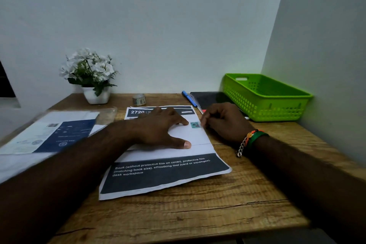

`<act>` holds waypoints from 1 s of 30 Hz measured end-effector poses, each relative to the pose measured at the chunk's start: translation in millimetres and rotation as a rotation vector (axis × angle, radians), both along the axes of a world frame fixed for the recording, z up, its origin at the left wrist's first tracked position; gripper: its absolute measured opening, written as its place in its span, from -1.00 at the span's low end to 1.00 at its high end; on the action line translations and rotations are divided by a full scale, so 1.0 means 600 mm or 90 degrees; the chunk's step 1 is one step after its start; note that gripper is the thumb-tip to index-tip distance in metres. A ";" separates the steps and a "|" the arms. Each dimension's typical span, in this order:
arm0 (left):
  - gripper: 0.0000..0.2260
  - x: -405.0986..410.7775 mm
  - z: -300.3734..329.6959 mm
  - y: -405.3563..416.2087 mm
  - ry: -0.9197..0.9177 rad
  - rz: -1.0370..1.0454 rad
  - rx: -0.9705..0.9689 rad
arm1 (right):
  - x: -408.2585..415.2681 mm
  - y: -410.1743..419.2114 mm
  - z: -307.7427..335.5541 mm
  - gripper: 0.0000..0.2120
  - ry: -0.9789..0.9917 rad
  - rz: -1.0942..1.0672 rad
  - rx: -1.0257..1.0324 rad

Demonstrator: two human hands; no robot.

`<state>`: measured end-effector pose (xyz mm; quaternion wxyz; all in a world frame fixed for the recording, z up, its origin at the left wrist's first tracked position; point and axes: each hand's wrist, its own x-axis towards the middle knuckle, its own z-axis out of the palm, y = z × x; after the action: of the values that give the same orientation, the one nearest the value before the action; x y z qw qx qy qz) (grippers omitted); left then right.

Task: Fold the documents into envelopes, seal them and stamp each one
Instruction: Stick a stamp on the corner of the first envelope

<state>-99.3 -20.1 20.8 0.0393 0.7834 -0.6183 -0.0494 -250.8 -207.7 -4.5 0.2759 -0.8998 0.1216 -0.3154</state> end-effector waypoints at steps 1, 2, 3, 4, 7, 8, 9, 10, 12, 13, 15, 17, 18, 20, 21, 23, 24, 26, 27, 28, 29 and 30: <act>-0.28 0.001 -0.001 0.000 0.004 -0.001 -0.002 | 0.000 -0.001 -0.001 -0.69 -0.001 -0.016 0.006; -0.27 0.003 -0.002 0.000 0.002 -0.001 0.000 | 0.000 0.001 -0.001 -0.70 -0.003 -0.019 -0.001; -0.27 0.003 -0.003 0.000 -0.004 0.000 0.005 | 0.000 0.005 -0.001 -0.70 -0.003 -0.011 -0.014; -0.28 0.004 -0.003 0.000 -0.011 0.000 0.011 | -0.001 0.009 -0.001 -0.72 0.001 0.011 -0.026; -0.27 0.005 -0.001 -0.002 -0.020 0.004 0.024 | 0.000 0.015 -0.003 -0.80 0.044 0.072 -0.101; -0.26 0.005 -0.001 -0.002 -0.019 0.006 0.029 | 0.001 0.012 -0.004 -0.86 0.043 0.069 -0.117; -0.25 0.005 -0.001 -0.002 -0.019 0.008 0.034 | 0.001 0.010 -0.004 -0.90 0.032 0.062 -0.118; -0.23 0.005 -0.001 -0.003 -0.018 0.008 0.037 | 0.001 0.008 -0.004 -0.91 0.019 0.057 -0.118; -0.19 0.005 -0.002 -0.003 -0.008 0.004 0.032 | 0.000 0.011 -0.003 -0.86 0.021 0.065 -0.147; -0.19 0.006 -0.002 -0.003 -0.002 0.003 0.026 | -0.001 0.015 -0.002 -0.81 0.041 0.073 -0.176; -0.20 0.008 -0.003 -0.003 0.002 0.002 0.022 | 0.000 0.022 0.001 -0.65 0.111 0.076 -0.225; -0.21 0.009 -0.003 -0.003 0.001 -0.002 0.021 | 0.000 0.026 0.005 -0.57 0.172 0.063 -0.216; -0.21 0.009 -0.003 -0.004 -0.002 -0.005 0.021 | -0.001 0.028 0.006 -0.60 0.186 0.058 -0.210; -0.24 0.007 -0.003 -0.005 -0.012 -0.001 0.031 | -0.003 0.031 0.005 -0.61 0.189 0.037 -0.233; -0.26 0.006 -0.003 -0.004 -0.017 0.004 0.035 | -0.004 0.035 0.004 -0.56 0.192 0.014 -0.251; -0.26 0.003 0.000 -0.004 -0.022 0.013 0.040 | -0.005 0.042 0.005 -0.46 0.206 -0.028 -0.286; -0.26 0.003 0.000 -0.005 -0.022 0.016 0.044 | -0.003 0.045 0.005 -0.45 0.210 -0.042 -0.293; -0.27 0.000 -0.002 -0.005 -0.022 0.021 0.042 | -0.004 0.049 0.005 -0.54 0.186 -0.072 -0.278; -0.27 -0.001 -0.004 -0.003 -0.019 0.027 0.032 | -0.005 0.049 0.006 -0.58 0.160 -0.093 -0.256; -0.27 -0.002 -0.006 0.001 -0.012 0.032 0.019 | -0.007 0.049 0.011 -0.60 0.133 -0.113 -0.215; -0.28 -0.002 -0.010 0.004 -0.005 0.035 0.007 | -0.009 0.046 0.013 -0.61 0.104 -0.126 -0.164; -0.27 -0.003 -0.013 0.009 0.004 0.036 -0.008 | -0.013 0.046 0.016 -0.61 0.078 -0.136 -0.119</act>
<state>-101.3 -14.6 13.1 0.0473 0.8000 -0.5962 -0.0472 -258.8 -179.8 5.3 0.1483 -0.9211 0.2032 -0.2972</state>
